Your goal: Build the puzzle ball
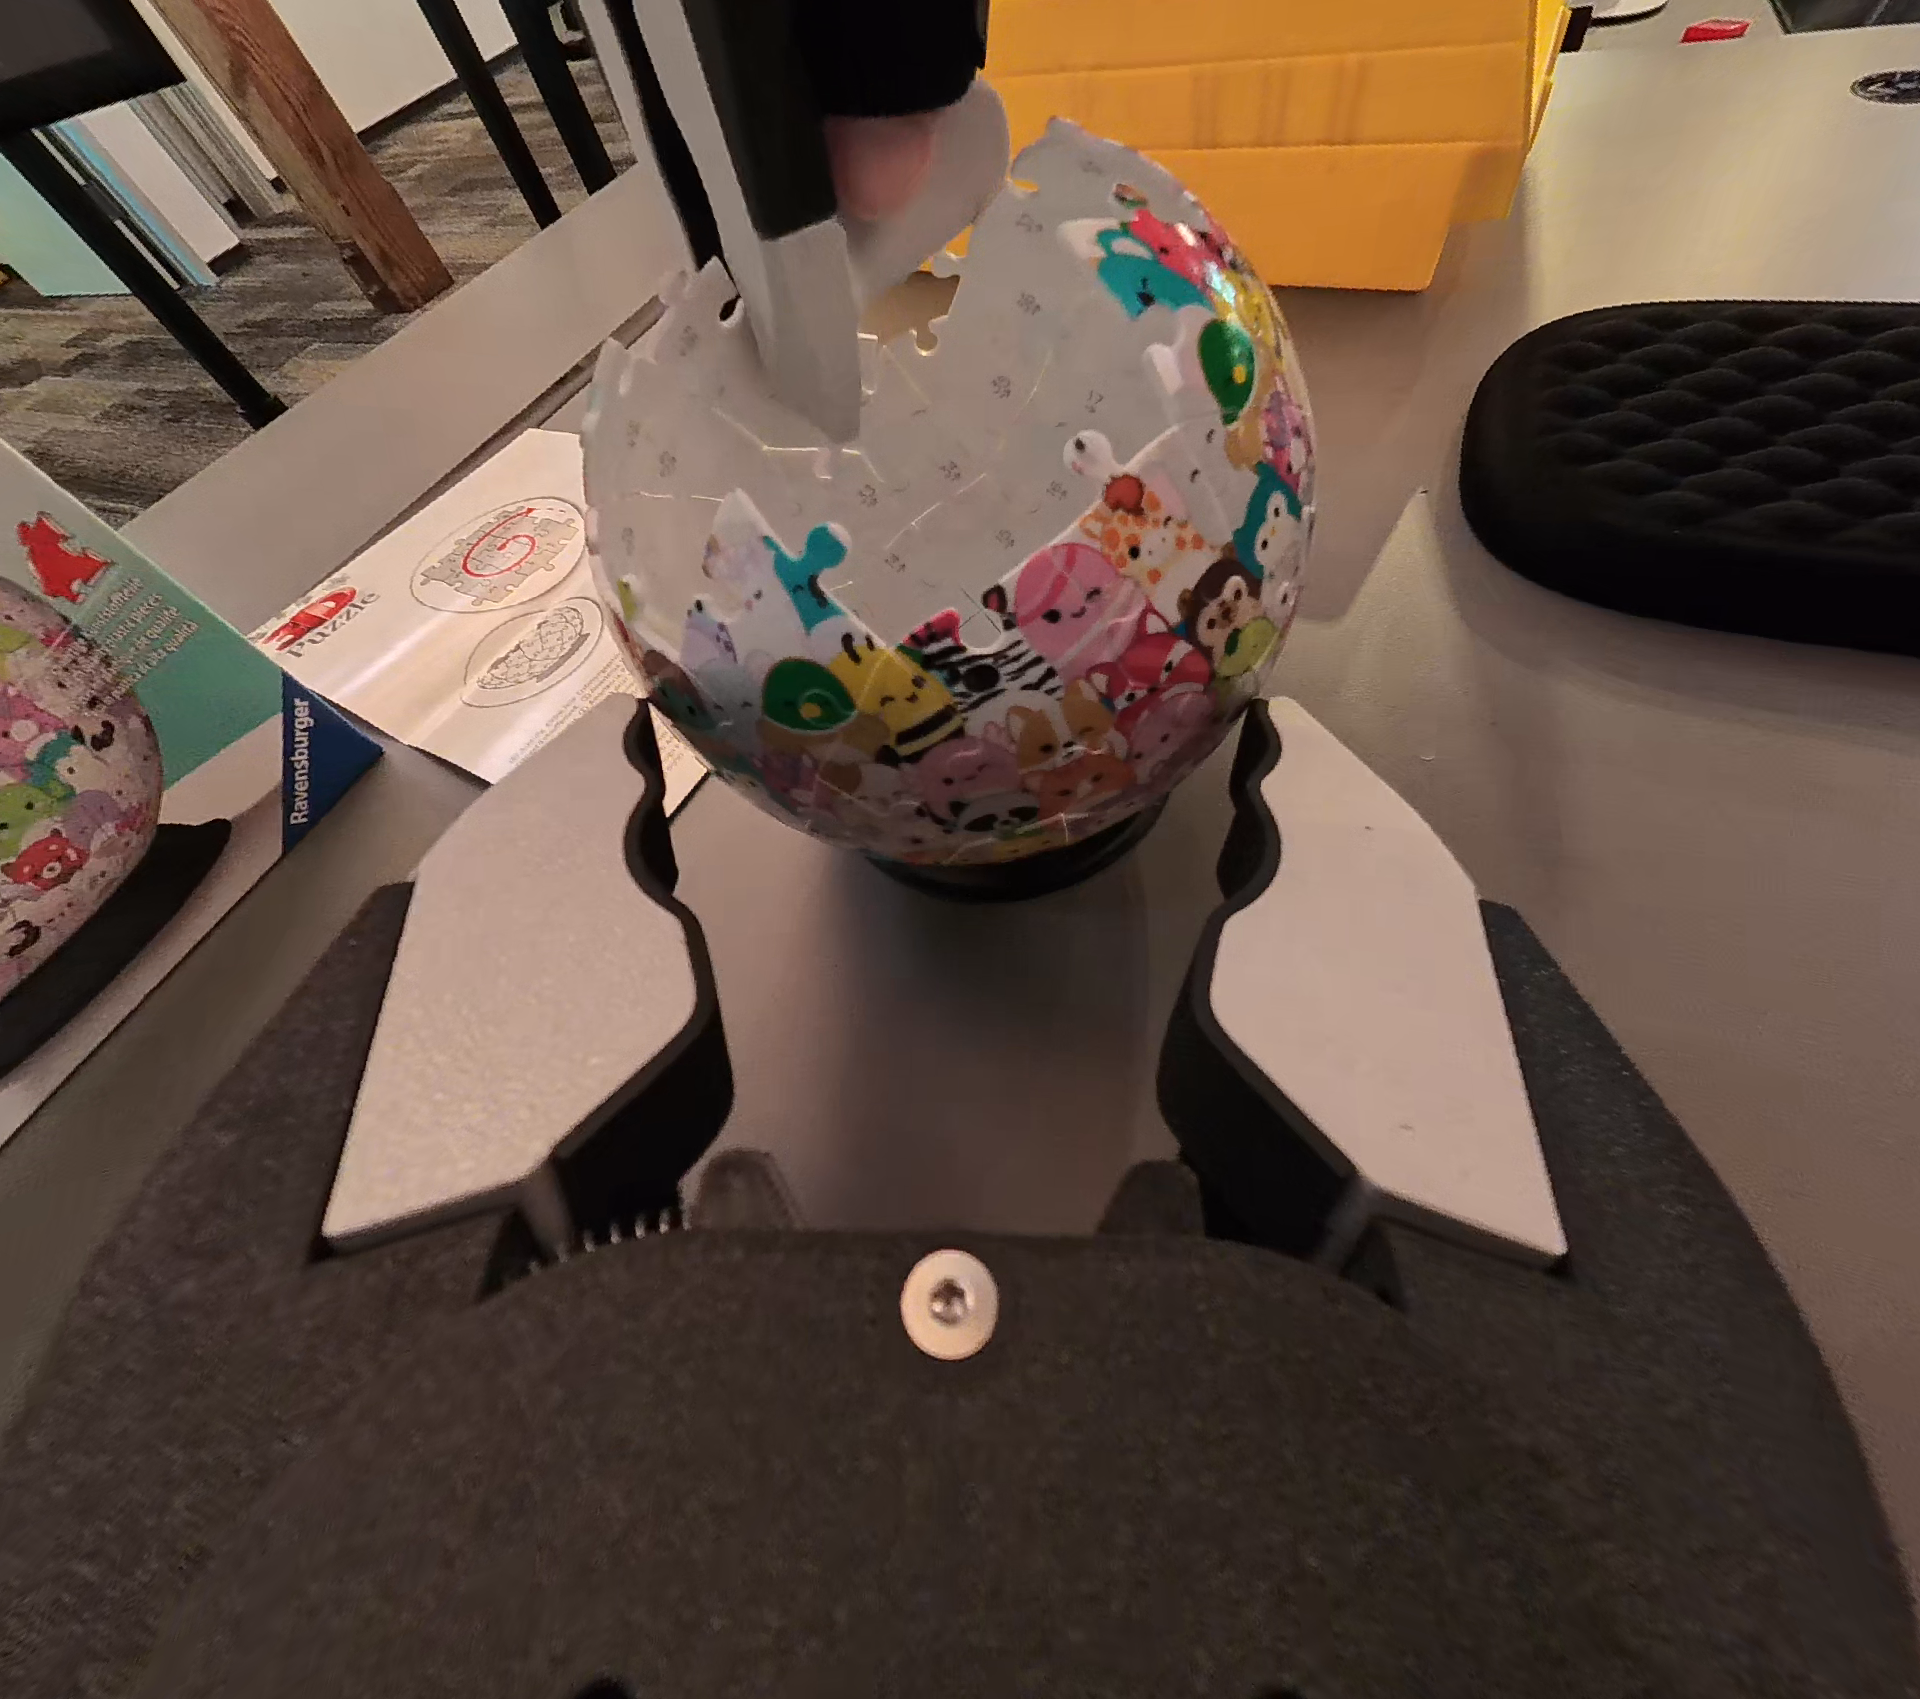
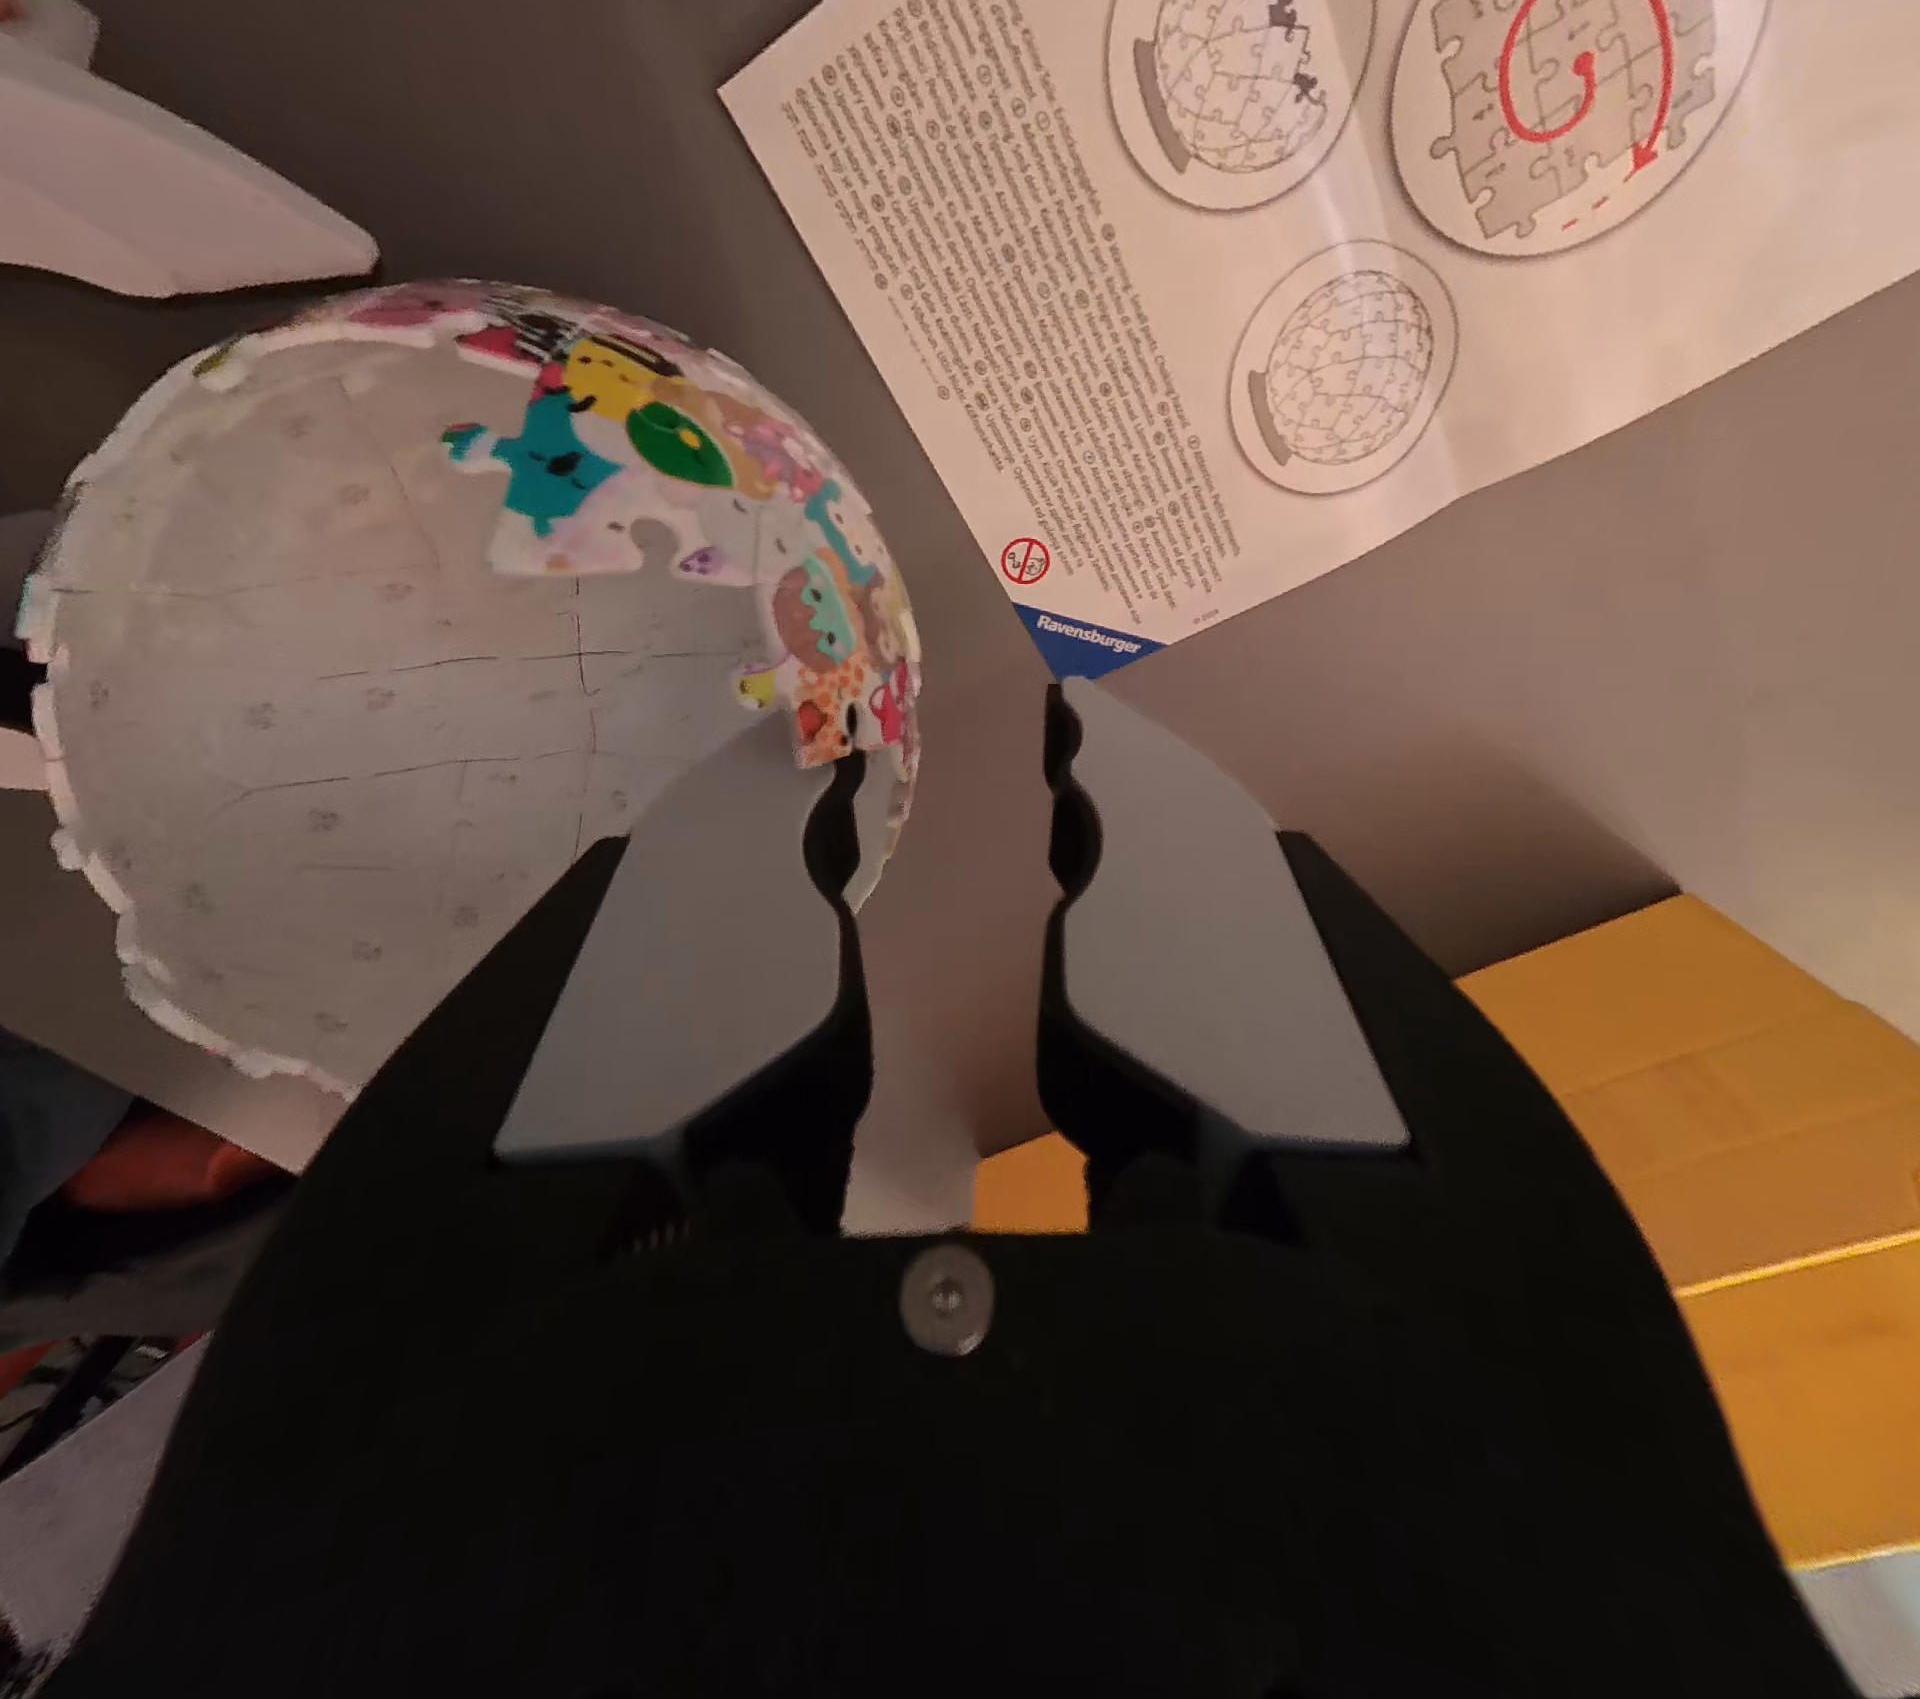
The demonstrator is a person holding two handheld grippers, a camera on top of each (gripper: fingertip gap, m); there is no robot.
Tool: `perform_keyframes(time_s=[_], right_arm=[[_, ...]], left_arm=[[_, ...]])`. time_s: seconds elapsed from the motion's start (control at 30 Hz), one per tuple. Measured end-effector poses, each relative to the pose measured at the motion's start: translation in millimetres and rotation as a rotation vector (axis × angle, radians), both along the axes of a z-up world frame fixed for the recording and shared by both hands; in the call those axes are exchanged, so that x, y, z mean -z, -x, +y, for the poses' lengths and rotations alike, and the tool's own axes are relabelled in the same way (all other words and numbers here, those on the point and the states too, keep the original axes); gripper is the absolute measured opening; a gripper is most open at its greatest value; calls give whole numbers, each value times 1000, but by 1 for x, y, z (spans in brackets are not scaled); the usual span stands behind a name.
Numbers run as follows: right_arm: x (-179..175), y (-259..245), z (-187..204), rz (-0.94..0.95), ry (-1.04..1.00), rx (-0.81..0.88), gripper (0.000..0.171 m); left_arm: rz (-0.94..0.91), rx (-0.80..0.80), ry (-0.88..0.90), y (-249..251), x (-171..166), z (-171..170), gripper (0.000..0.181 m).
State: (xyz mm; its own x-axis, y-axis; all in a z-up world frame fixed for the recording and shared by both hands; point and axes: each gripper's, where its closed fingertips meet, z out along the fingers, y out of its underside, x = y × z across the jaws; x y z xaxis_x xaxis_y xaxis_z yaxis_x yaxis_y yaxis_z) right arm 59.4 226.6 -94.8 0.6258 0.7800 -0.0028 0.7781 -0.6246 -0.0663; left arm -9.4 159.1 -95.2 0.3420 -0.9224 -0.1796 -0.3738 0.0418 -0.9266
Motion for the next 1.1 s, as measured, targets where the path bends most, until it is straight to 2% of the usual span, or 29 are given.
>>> perform_keyframes(time_s=[0.37,0.53,0.83,1.1], right_arm=[[0,1,2,22,-20,35,26],[-16,2,-2,85,-11,14,30],[-16,-5,-8,129,-21,-42,13],[-14,-4,-12,152,-3,-20,4]], left_arm=[[-2,-2,3,0,0,-1,103],[-5,0,6,0,0,-1,103],[-6,3,9,0,0,-1,101],[-5,7,8,0,0,-2,100]])
